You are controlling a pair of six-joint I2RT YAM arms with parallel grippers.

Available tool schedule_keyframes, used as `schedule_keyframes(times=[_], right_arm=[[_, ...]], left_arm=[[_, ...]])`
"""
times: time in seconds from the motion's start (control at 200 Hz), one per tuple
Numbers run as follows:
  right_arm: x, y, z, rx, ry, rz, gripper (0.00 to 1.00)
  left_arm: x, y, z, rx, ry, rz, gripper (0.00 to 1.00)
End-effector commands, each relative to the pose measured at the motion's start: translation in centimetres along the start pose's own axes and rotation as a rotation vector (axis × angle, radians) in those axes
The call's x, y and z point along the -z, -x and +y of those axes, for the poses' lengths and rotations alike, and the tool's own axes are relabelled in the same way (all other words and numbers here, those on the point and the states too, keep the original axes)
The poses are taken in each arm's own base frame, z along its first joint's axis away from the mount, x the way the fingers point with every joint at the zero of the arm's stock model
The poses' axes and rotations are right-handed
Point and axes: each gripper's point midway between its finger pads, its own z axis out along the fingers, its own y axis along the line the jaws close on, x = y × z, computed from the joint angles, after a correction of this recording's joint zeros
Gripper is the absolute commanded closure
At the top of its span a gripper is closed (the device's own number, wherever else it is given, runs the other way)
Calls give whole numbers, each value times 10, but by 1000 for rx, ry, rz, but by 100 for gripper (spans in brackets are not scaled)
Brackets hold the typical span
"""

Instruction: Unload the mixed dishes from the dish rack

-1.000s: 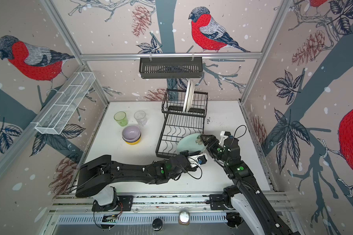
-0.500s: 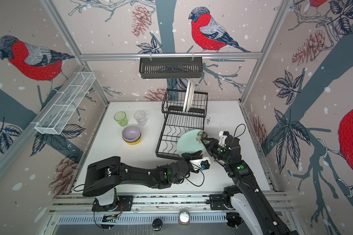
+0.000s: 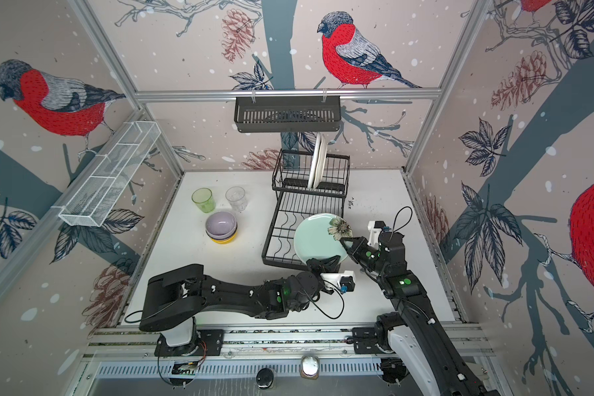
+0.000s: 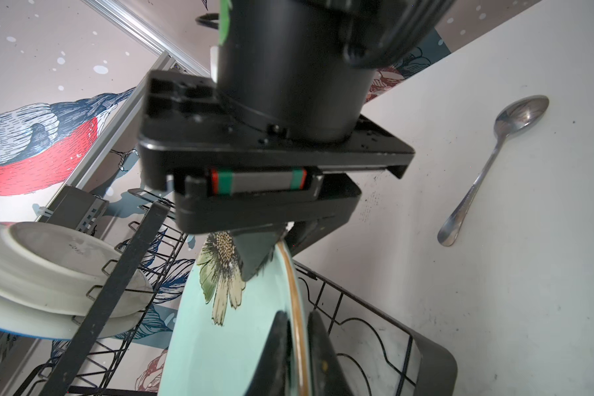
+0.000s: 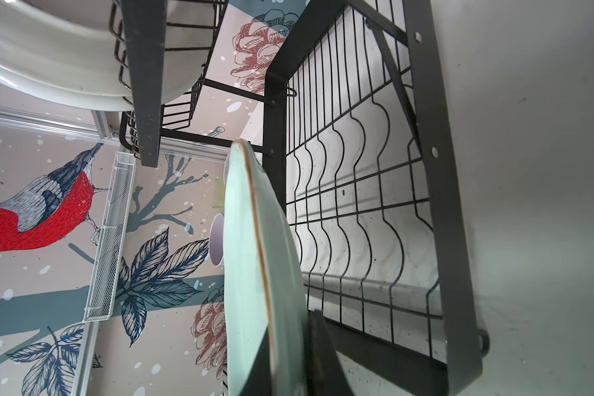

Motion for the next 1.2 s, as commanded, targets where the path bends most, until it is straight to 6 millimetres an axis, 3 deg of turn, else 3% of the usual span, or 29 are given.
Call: schedule_keyframes(times=[0.0, 0.035, 0.075, 0.14, 0.21, 0.265, 0.81, 1.191], right_arm=[[4, 8, 18, -78, 75, -17, 100], [4, 9, 20, -76, 80, -21, 100], [5, 9, 20, -76, 81, -25, 100], [6, 11, 20, -80, 81, -32, 100], [6, 12, 17, -85, 74, -39, 100], [6, 13, 14, -89, 68, -44, 100], [15, 29, -8, -127, 19, -154, 100], [37, 54, -30, -146, -73, -262, 100]], left_arm=[[6, 19, 47, 232, 186, -70, 84], [6, 18, 46, 234, 186, -67, 64], [6, 17, 48, 240, 195, -63, 49], [7, 15, 50, 247, 207, -57, 33], [8, 15, 51, 253, 214, -56, 22], [8, 13, 52, 265, 220, -55, 2], [40, 1, 85, 329, 327, -33, 2], [71, -35, 86, 389, 360, 34, 2]])
